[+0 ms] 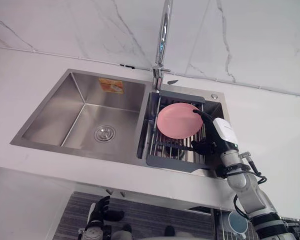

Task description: Walk over to the sink, pick up the cup, carry it to the dishwasher, place the cup inside the dishwasher, then close the dishwasher door

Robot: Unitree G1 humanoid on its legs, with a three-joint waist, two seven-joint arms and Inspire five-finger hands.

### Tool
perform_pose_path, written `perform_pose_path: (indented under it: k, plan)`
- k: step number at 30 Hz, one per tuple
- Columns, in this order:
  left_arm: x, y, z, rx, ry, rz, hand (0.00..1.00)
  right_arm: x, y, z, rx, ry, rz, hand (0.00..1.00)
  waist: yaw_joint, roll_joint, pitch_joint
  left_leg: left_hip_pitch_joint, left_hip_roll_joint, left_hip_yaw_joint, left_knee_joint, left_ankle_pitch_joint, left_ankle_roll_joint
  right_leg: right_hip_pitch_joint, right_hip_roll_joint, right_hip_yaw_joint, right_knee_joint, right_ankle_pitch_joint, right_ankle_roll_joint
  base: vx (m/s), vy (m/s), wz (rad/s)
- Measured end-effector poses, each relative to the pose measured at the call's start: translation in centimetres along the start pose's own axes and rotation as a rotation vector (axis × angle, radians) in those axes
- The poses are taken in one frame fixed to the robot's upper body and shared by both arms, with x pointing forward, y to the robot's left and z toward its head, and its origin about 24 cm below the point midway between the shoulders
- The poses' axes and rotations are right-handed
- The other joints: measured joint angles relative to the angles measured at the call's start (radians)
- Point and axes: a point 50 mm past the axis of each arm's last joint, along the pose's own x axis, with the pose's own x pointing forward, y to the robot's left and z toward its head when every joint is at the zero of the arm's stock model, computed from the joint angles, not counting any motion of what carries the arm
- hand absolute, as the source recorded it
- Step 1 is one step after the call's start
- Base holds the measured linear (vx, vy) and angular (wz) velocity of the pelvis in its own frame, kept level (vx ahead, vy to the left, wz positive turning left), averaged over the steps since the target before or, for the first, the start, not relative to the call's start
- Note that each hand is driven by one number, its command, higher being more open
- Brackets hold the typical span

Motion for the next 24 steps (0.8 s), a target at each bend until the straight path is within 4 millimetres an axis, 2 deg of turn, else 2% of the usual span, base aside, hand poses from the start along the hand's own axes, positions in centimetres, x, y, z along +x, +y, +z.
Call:
perform_pose_path:
  k: [11,15,22,23,24]
  plan:
    - [0.0,-0.1,0.3,0.027,-0.014,-0.013,0.9,1.5,0.5,0.0,-0.036,0.009,0.02,0.9,0.005,-0.001,0.0,-0.017,-0.008,-0.028,-0.041,0.04,0.0,-0.013,-0.004,-0.03,-0.012,0.02,0.003,-0.04,0.005,0.1]
    - [0.1,-0.1,0.6,0.027,-0.029,-0.013,0.9,1.8,0.9,-0.6,-0.049,0.04,0.037,0.9,0.01,-0.002,0.0,-0.024,-0.009,-0.035,-0.059,0.059,0.004,-0.02,-0.006,-0.043,-0.012,0.027,0.003,-0.05,0.004,0.1]
    - [0.1,-0.1,0.6,0.033,-0.032,-0.014,0.9,2.3,1.2,-0.6,-0.076,0.039,0.056,0.9,0.01,-0.003,0.001,-0.026,-0.008,-0.036,-0.07,0.066,0.005,-0.024,-0.006,-0.044,-0.012,0.028,0.003,-0.02,0.002,0.01]
    - [0.1,-0.1,0.6,0.034,-0.032,-0.014,0.9,2.5,1.2,-0.7,-0.083,0.041,0.059,0.3,0.009,-0.004,0.002,-0.026,-0.008,-0.036,-0.071,0.067,0.005,-0.025,-0.006,-0.044,-0.012,0.028,0.003,0.0,0.0,0.0]
    - [0.1,-0.1,0.6,0.035,-0.032,-0.015,0.9,2.9,1.2,-0.7,-0.093,0.039,0.061,0.3,0.009,-0.004,0.002,-0.027,-0.008,-0.036,-0.071,0.067,0.005,-0.027,-0.005,-0.043,-0.012,0.028,0.003,0.0,0.0,0.0]
